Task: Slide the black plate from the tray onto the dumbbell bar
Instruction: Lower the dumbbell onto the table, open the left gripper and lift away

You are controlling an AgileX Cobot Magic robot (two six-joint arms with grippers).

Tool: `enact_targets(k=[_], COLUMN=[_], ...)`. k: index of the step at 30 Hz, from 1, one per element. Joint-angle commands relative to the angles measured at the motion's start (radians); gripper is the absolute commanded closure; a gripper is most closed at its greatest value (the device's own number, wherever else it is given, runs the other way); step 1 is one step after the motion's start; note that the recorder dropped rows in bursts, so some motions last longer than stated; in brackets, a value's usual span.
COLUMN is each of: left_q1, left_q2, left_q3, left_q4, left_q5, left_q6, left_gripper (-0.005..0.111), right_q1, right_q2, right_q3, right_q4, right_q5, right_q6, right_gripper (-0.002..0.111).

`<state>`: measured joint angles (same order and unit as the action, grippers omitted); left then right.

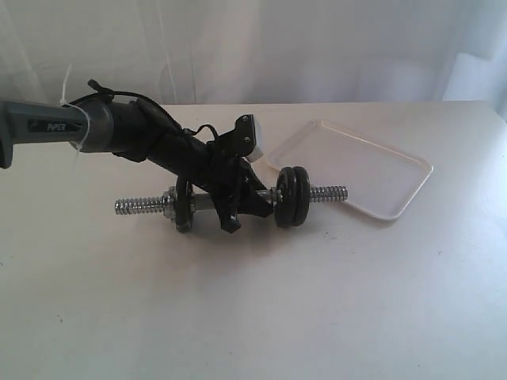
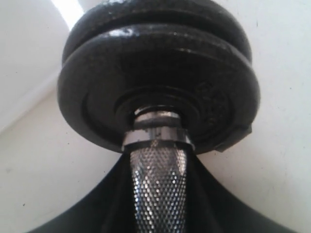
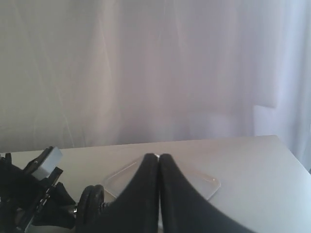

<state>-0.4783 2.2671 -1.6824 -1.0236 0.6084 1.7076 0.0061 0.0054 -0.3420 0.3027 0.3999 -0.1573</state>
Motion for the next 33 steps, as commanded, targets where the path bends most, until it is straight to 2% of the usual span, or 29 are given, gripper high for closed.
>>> enact_targets(k=[1,4,6,20,22,24,26,27,28,33], left_q1=[-0.002,-0.002,-0.002,-0.002,-0.002,-0.002,-0.002,-0.002,-0.002,0.000], left_q2=[-0.218,-0.218,-0.218,-0.235,-0.250,-0.268,-0.284,-0.298,-0.309,-0.367], left_q3=[-0.006,-0.006,-0.006,-0.006,-0.006,-0.006,-0.006,-0.006,-0.006,-0.006], left_q4=[-0.071,-0.069,-0.067,-0.067,-0.067,-0.060,-0.025,0.018,0.051,0.244], left_q5=[0.009,0.013,0.009,-0.009,-0.009,-0.009,-0.009,-0.006,-0.001,0.024], left_q6=[-0.002,-0.002,-0.002,-0.013,-0.045,-0.081,-0.130,-0.173,-0.196,-0.395], left_gripper=[0.080,0.041,0.027,0.025,0.029,0.045,0.069,0.091,0.106,0.107], right_q1=[-0.006,-0.006,-0.006,-0.006,-0.006,-0.006,-0.006,-0.006,-0.006,-0.006], right_q2=[-0.005,-0.005,-0.005,-0.005,-0.005,-0.005,-0.005,-0.005,-0.005,-0.005], right_q3=[0.078,0.117,0.119,0.121,0.121,0.123,0.123,0.123,0.123,0.135], right_q4=[0.026,0.040,0.040,0.040,0.040,0.040,0.040,0.040,0.040,0.040], right_q5=[-0.111,-0.147,-0.155,-0.162,-0.162,-0.162,-0.162,-0.162,-0.162,-0.181], right_q6=[0.007,0.007,0.007,0.007,0.007,0.007,0.007,0.007,0.007,0.005], right_gripper=[0.108,0.108,0.108,0.108,0.108,0.108,0.108,0.108,0.108,0.108])
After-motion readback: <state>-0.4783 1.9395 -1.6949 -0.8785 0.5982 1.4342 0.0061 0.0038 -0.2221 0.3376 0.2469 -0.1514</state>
